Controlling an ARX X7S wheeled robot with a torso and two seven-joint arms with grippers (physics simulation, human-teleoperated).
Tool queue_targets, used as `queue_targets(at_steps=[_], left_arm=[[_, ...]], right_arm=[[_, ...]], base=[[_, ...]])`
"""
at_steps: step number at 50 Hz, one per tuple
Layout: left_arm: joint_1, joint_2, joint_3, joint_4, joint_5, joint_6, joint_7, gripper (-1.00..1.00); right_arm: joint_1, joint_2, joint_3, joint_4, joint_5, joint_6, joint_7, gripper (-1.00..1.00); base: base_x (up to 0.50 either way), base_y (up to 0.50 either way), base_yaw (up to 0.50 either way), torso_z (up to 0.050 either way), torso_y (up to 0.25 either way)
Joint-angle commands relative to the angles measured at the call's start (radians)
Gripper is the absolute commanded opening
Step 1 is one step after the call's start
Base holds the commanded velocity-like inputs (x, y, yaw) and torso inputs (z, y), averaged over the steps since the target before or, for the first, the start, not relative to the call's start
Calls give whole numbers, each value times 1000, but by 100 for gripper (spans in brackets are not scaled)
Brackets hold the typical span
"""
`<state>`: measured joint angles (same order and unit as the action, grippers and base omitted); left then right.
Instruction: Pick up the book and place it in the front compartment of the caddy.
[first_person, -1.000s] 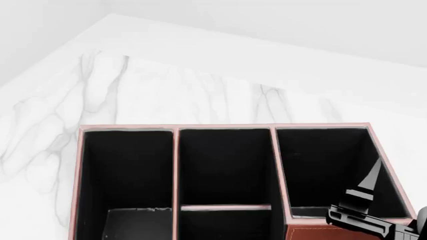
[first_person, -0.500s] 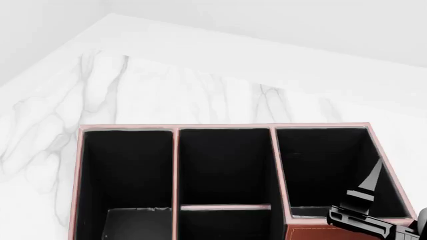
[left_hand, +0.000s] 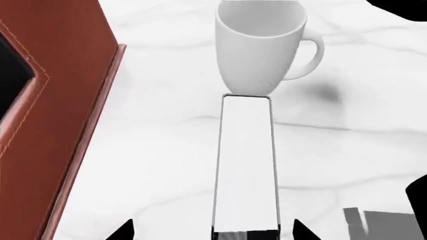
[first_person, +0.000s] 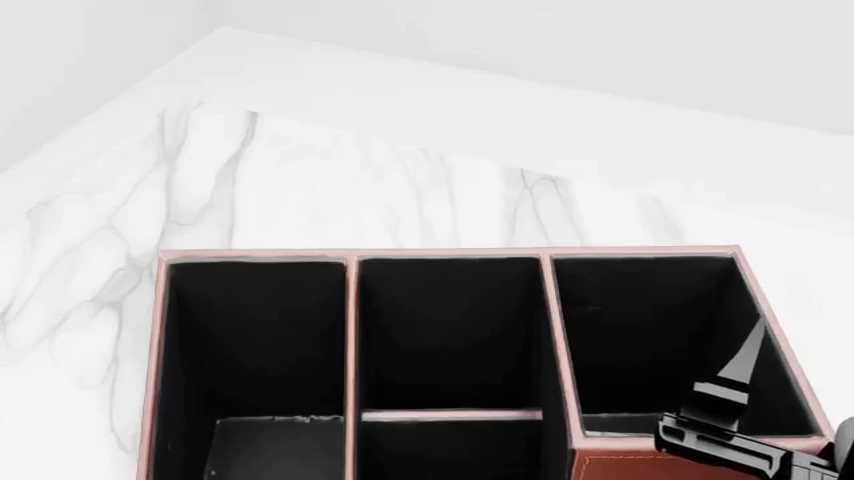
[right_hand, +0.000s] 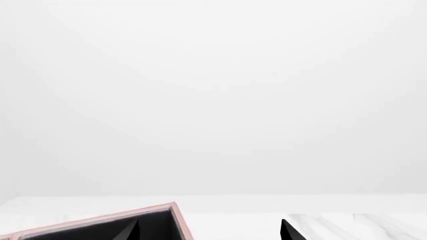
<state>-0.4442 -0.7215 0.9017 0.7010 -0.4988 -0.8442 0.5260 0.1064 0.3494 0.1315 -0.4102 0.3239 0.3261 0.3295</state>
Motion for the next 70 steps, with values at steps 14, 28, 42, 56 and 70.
queue_targets(at_steps=[14,28,42,56,70], left_arm=[[3,63,107,-182,145,129,12,-100],[-10,43,29,-90,94,122,-26,-100],[-107,0,-102,68,-10,46,-42,-100],[-199,-31,-168,163,-80,-16,-33,-100],[-308,-25,-174,151,-45,-8,1,-100]], right_arm=[[-3,5,0,6,4,-9,5,100],[-4,7,-3,8,6,-14,6,100],[-7,11,-9,3,9,-15,7,100],[-9,15,-14,-6,12,-11,10,100],[-3,22,-15,-15,17,1,16,100]], base=[[0,0,0,0,0],[0,0,0,0,0],[0,0,0,0,0],[0,0,0,0,1],[0,0,0,0,1]])
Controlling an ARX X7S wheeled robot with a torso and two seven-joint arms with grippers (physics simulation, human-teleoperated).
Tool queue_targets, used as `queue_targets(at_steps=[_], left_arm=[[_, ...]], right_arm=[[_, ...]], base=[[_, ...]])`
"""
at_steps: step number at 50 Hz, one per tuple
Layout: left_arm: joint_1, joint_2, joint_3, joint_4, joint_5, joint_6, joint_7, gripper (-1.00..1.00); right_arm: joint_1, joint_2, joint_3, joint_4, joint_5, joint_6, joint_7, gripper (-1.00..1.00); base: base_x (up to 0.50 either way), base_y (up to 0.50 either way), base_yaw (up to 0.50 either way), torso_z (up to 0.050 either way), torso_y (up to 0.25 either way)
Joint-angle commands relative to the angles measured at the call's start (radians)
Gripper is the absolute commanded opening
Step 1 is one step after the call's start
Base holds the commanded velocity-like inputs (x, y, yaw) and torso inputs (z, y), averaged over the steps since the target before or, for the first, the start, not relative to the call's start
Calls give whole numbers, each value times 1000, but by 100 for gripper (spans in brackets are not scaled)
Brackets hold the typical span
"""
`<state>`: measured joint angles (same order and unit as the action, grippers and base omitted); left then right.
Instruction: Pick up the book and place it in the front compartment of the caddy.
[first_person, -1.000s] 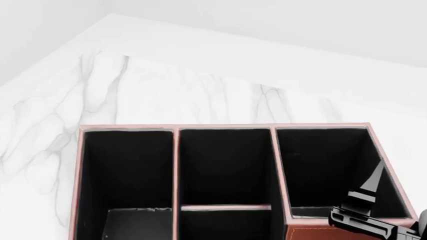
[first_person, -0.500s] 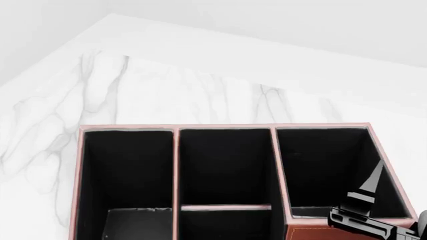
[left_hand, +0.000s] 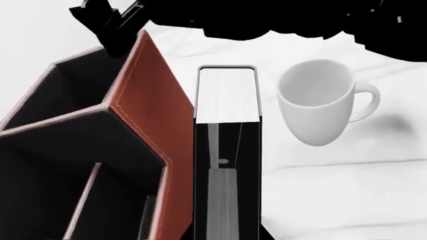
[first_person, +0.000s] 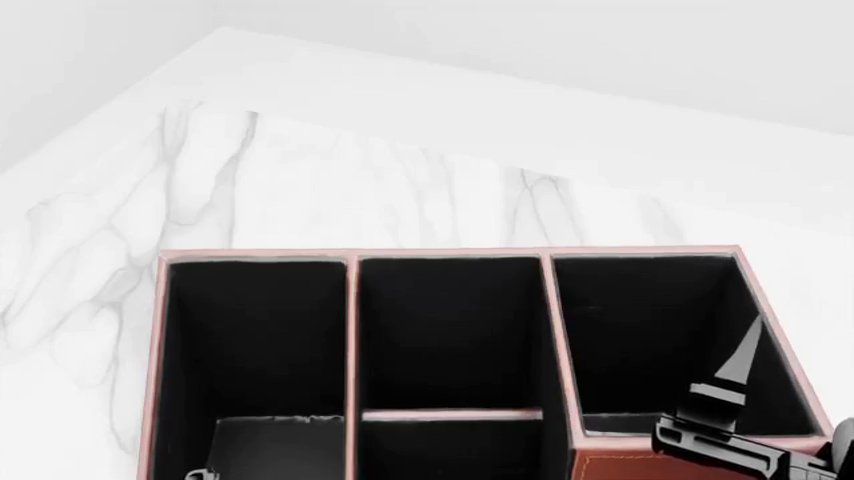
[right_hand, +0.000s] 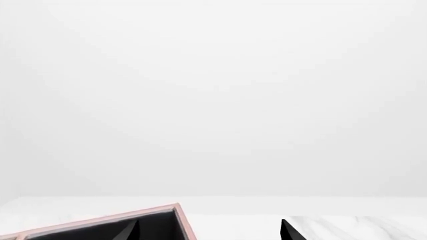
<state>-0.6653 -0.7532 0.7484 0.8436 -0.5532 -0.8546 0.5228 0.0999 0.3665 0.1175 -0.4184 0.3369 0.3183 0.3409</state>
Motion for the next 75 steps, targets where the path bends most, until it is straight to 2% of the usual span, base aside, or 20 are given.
queue_targets(at_steps=[1,8,13,18,32,56,63,75], left_arm=[[-94,10,-21,4,6,-2,7,-100],[-144,34,8,-65,67,22,22,-100],[-156,35,33,-120,138,110,40,-100],[-179,46,43,-149,172,136,43,-100],[-243,63,71,-145,222,145,58,-100],[-341,128,103,-347,340,280,73,-100],[-340,143,123,-425,413,382,41,-100],[-330,178,121,-531,425,526,31,-100]], right_arm=[[3,6,0,-8,4,9,5,100],[4,9,8,-1,5,3,8,100],[0,10,13,4,2,-5,12,100],[-3,13,18,4,-2,-10,17,100],[-10,19,62,31,-23,-48,43,100],[-15,26,77,42,-34,-66,60,100],[-17,26,75,45,-35,-70,60,100],[-17,27,65,57,-48,-83,61,100]], base=[[0,0,0,0,0],[0,0,0,0,1],[0,0,0,0,0],[0,0,-1,0,2],[0,0,0,0,1],[0,0,0,0,1],[0,0,0,0,1],[0,0,0,0,1]])
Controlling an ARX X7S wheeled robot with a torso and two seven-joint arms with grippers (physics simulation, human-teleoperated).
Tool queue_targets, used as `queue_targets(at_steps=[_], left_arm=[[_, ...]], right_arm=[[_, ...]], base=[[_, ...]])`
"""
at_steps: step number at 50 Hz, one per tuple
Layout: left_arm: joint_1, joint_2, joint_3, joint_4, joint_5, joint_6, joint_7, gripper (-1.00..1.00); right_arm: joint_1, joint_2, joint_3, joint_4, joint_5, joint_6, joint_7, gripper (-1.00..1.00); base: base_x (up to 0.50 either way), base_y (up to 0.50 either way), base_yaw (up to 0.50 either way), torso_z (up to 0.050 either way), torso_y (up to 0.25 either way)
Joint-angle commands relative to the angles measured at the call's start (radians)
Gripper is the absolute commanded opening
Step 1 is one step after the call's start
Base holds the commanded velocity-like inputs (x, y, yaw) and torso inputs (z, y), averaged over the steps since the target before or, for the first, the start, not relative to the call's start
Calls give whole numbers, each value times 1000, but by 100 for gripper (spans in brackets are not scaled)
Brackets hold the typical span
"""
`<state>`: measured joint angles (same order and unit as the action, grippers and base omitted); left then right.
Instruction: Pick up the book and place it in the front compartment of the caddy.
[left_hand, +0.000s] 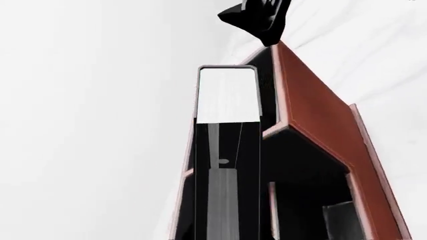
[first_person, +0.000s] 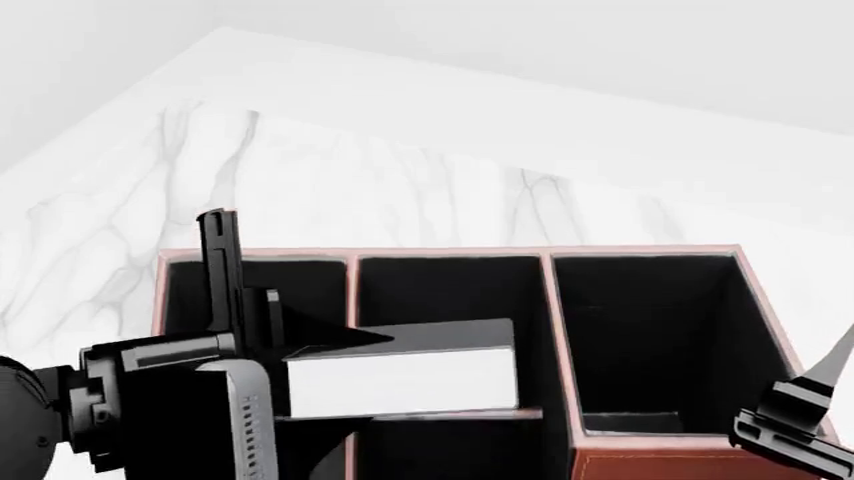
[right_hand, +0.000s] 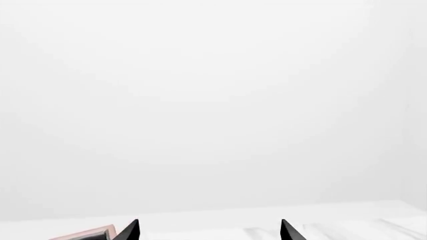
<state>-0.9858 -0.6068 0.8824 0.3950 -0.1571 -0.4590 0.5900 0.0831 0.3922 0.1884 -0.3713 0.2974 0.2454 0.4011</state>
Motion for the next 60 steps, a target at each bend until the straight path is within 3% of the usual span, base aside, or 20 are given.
queue_targets(at_steps=[1,21,40,60], left_arm=[[-12,36,-13,-91,30,134,-36,-100],[-43,129,8,-306,59,261,-41,-100],[-80,174,23,-416,-11,185,44,-100],[-142,267,14,-658,-100,211,163,-100]], right_arm=[[0,1,-7,11,-9,-11,1,100],[-6,8,-9,4,-6,-10,1,100],[-10,8,-15,27,-18,-33,2,100],[-37,26,43,-14,13,-38,12,100]], base=[[0,0,0,0,10],[0,0,0,1,1],[0,0,0,0,1],[0,0,0,0,2]])
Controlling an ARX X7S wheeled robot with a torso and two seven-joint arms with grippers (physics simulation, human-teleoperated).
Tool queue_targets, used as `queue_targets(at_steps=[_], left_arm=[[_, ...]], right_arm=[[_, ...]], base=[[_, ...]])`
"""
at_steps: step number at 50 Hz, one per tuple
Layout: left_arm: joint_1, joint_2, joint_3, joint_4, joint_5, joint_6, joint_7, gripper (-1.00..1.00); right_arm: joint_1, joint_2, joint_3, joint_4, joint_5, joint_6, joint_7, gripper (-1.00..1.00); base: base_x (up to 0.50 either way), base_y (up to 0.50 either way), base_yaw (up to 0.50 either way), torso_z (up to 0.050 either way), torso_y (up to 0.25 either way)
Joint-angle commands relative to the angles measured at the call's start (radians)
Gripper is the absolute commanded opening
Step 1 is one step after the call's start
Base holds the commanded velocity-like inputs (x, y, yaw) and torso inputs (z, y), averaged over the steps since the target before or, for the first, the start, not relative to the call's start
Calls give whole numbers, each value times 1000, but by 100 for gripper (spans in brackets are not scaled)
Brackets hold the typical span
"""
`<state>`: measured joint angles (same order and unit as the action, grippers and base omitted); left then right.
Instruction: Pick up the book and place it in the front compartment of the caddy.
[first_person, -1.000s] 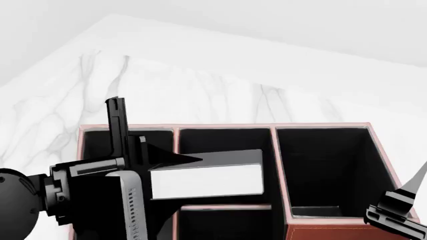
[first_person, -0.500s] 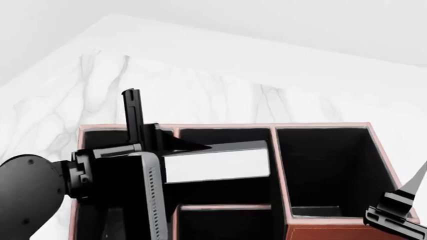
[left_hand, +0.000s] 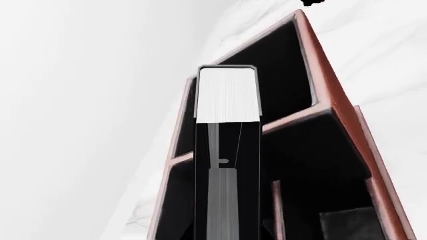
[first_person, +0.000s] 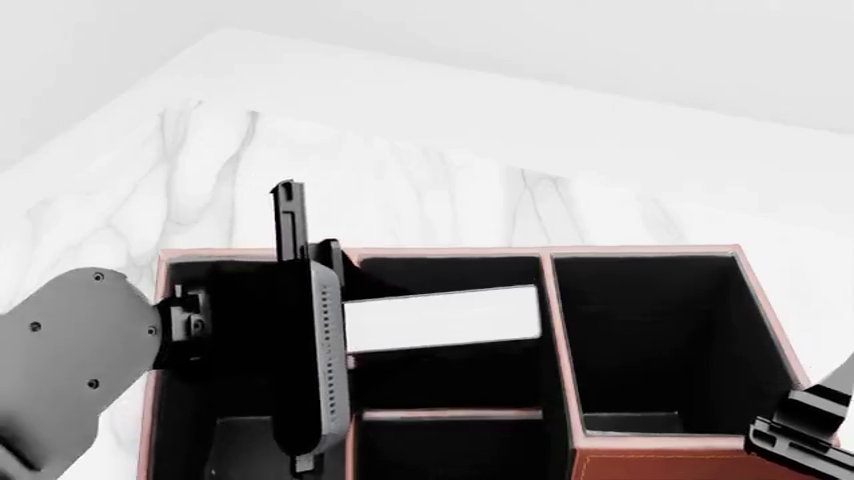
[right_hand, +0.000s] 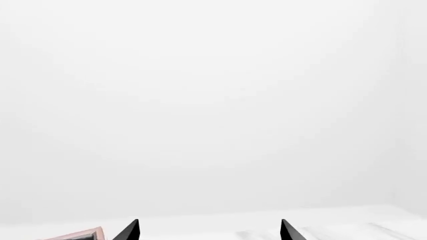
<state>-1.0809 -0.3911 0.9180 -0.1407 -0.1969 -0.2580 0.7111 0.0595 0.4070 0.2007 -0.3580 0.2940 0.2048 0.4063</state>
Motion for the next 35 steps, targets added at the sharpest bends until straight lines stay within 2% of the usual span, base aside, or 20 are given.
queue_targets(at_steps=[1,6,17,29,35], left_arm=[[-49,54,-21,-135,-59,20,45,-100],[-65,80,-24,-209,-91,5,88,-100],[-90,139,-13,-392,-105,71,164,-100],[-121,227,1,-677,-83,217,223,-100],[-163,303,0,-892,-67,327,240,-100]], right_arm=[[-13,13,33,-28,17,3,8,100],[-14,13,36,-18,13,-5,9,100],[-5,11,28,27,2,-22,7,100],[6,8,14,72,-14,-34,7,100],[5,10,18,80,-15,-38,8,100]], base=[[0,0,0,0,0],[0,0,0,0,0],[0,0,0,0,2],[0,0,0,0,1],[0,0,0,2,2]])
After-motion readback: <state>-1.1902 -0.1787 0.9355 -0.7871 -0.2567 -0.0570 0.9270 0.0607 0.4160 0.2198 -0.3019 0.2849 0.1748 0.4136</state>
